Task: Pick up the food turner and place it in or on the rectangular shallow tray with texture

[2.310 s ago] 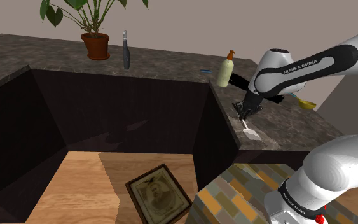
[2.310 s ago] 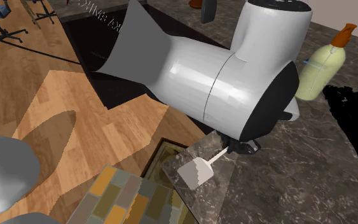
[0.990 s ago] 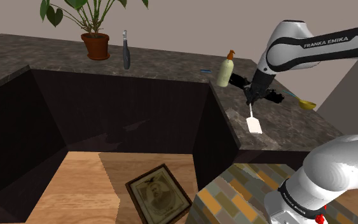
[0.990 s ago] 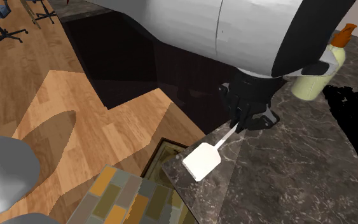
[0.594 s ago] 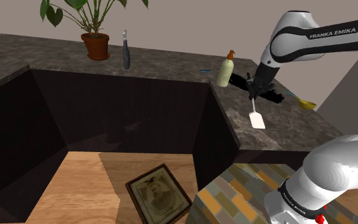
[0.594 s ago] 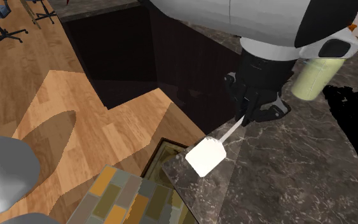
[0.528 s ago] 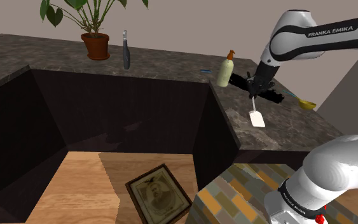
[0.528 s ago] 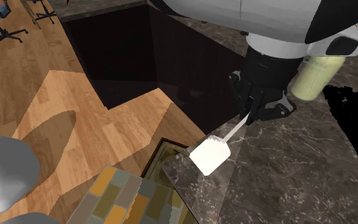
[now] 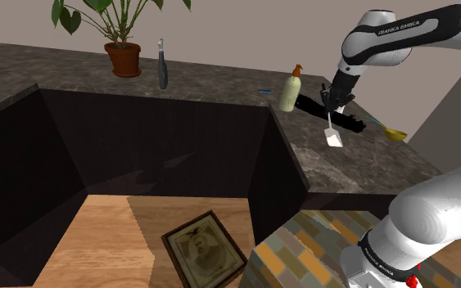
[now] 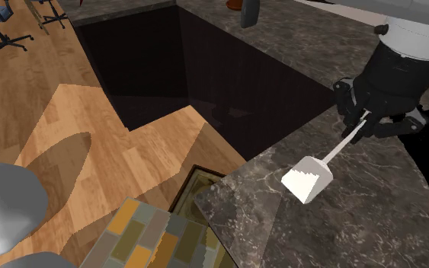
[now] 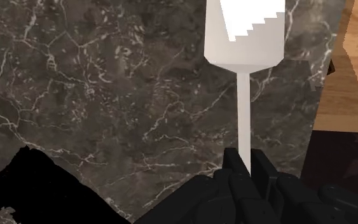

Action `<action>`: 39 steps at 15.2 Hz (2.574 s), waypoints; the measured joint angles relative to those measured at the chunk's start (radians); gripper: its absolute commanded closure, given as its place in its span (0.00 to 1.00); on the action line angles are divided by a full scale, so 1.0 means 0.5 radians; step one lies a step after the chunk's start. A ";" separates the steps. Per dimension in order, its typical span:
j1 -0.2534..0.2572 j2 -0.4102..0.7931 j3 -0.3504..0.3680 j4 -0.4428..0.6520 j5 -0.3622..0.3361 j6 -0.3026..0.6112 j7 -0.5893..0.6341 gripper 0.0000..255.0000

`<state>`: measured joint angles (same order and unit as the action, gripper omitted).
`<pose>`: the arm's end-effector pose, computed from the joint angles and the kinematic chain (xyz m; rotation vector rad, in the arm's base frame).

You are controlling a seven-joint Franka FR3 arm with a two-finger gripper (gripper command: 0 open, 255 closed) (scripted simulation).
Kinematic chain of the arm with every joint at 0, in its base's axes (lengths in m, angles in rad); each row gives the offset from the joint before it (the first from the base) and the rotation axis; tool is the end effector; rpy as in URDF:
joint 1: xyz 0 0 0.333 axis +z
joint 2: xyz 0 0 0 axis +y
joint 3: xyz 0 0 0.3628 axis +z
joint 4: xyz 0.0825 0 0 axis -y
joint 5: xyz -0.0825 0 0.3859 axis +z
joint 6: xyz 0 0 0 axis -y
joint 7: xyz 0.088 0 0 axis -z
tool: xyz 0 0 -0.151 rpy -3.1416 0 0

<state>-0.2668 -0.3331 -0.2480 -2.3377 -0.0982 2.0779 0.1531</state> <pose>0.3803 -0.2309 0.4664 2.9765 -0.9411 0.0988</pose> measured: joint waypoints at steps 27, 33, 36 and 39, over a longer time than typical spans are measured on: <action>-0.437 1.730 -0.265 1.989 0.626 -0.353 -0.833 1.00; -0.427 1.756 -0.255 1.866 0.641 -0.206 -0.846 1.00; -0.428 1.777 -0.250 1.821 0.652 -0.142 -0.856 1.00; -0.429 1.785 -0.248 1.811 0.655 -0.124 -0.858 1.00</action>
<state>-0.4810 0.5595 -0.3721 -1.4321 0.2294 2.0160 -0.2758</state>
